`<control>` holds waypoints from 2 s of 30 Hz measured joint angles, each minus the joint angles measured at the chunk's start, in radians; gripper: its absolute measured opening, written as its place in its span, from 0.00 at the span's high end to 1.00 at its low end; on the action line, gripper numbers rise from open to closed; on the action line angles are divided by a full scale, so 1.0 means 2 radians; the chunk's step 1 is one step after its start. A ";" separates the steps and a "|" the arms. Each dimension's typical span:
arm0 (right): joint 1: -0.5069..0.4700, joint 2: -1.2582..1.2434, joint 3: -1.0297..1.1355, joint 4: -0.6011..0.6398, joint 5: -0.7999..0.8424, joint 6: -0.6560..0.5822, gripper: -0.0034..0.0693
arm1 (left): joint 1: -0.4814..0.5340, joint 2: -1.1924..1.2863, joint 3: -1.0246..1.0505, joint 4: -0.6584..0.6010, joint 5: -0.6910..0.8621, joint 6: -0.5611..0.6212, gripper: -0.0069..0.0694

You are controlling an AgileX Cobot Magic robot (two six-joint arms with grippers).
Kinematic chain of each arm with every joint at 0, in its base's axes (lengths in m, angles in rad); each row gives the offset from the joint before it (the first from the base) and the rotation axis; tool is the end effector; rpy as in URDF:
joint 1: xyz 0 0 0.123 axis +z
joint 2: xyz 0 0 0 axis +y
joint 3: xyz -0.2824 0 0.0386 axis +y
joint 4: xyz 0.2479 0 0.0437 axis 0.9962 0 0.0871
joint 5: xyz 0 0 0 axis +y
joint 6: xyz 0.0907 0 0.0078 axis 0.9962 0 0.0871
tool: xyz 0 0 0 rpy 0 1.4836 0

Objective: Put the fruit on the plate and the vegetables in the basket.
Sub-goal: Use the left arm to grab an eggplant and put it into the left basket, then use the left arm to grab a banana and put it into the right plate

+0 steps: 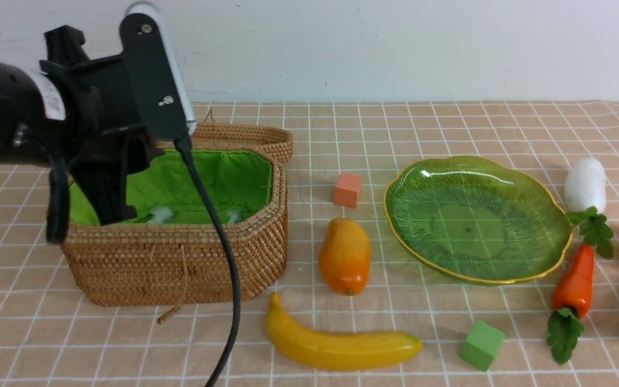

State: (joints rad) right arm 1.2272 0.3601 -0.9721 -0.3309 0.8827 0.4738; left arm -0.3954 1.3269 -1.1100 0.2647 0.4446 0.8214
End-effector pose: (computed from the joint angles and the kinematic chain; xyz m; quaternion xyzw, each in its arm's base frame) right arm 0.0263 0.0056 0.4230 -0.2781 0.7056 0.3653 0.5397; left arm 0.2783 -0.1050 0.3475 0.5613 0.6702 0.2045 0.4404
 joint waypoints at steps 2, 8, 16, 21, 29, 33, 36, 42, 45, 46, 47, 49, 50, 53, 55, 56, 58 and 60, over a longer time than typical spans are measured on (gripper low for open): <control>0.000 0.000 0.000 -0.001 0.000 0.001 0.89 | 0.000 0.040 -0.001 0.009 -0.039 -0.013 0.55; 0.000 0.000 0.000 -0.002 -0.001 0.027 0.88 | 0.000 0.111 -0.001 0.024 -0.079 -0.046 0.55; 0.000 0.000 0.000 -0.001 0.020 0.049 0.88 | 0.000 0.111 -0.001 0.060 -0.076 -0.116 0.17; 0.000 0.000 0.000 -0.002 0.066 0.051 0.88 | 0.000 0.071 -0.001 0.033 -0.042 -0.241 0.07; 0.000 0.000 0.000 0.017 0.083 0.051 0.88 | -0.125 0.027 -0.009 -0.132 0.128 -0.326 0.55; 0.000 0.000 0.000 0.035 0.096 0.051 0.88 | -0.202 0.082 -0.037 -0.179 0.222 -0.298 0.81; 0.000 0.000 -0.013 0.034 0.149 0.052 0.88 | -0.237 0.146 -0.086 -0.170 0.247 -0.283 0.85; 0.000 -0.001 -0.034 0.027 0.193 0.064 0.88 | -0.244 0.259 -0.155 -0.127 0.223 -0.224 0.56; 0.000 -0.001 -0.035 0.030 0.193 0.065 0.88 | -0.244 0.295 -0.169 -0.112 0.208 -0.195 0.38; 0.000 -0.001 -0.035 0.031 0.193 0.065 0.88 | -0.244 0.305 -0.170 -0.106 0.202 -0.184 0.33; 0.000 -0.001 -0.035 0.033 0.193 0.065 0.88 | -0.244 0.316 -0.171 -0.098 0.196 -0.176 0.29; 0.000 -0.001 -0.035 0.036 0.193 0.065 0.88 | -0.244 0.336 -0.172 -0.075 0.181 -0.169 0.25; 0.000 -0.001 -0.035 0.038 0.193 0.066 0.88 | -0.244 0.346 -0.172 -0.058 0.171 -0.169 0.24; 0.000 -0.001 -0.035 0.042 0.193 0.066 0.88 | -0.244 0.362 -0.173 -0.025 0.152 -0.183 0.26; 0.000 -0.001 -0.035 0.042 0.193 0.066 0.88 | -0.244 0.364 -0.174 -0.016 0.145 -0.201 0.34; 0.000 -0.001 -0.035 0.042 0.193 0.066 0.88 | -0.244 0.364 -0.174 -0.016 0.145 -0.208 0.38; 0.000 -0.001 -0.035 0.042 0.193 0.066 0.88 | -0.244 0.364 -0.174 -0.017 0.147 -0.217 0.47; 0.000 -0.001 -0.035 0.042 0.193 0.066 0.88 | -0.244 0.364 -0.174 -0.021 0.156 -0.225 0.49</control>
State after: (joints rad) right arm 1.2272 0.3580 -1.0416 -0.2472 1.2694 0.6055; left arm -0.8829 2.0553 -1.4572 0.2221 0.7563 0.3717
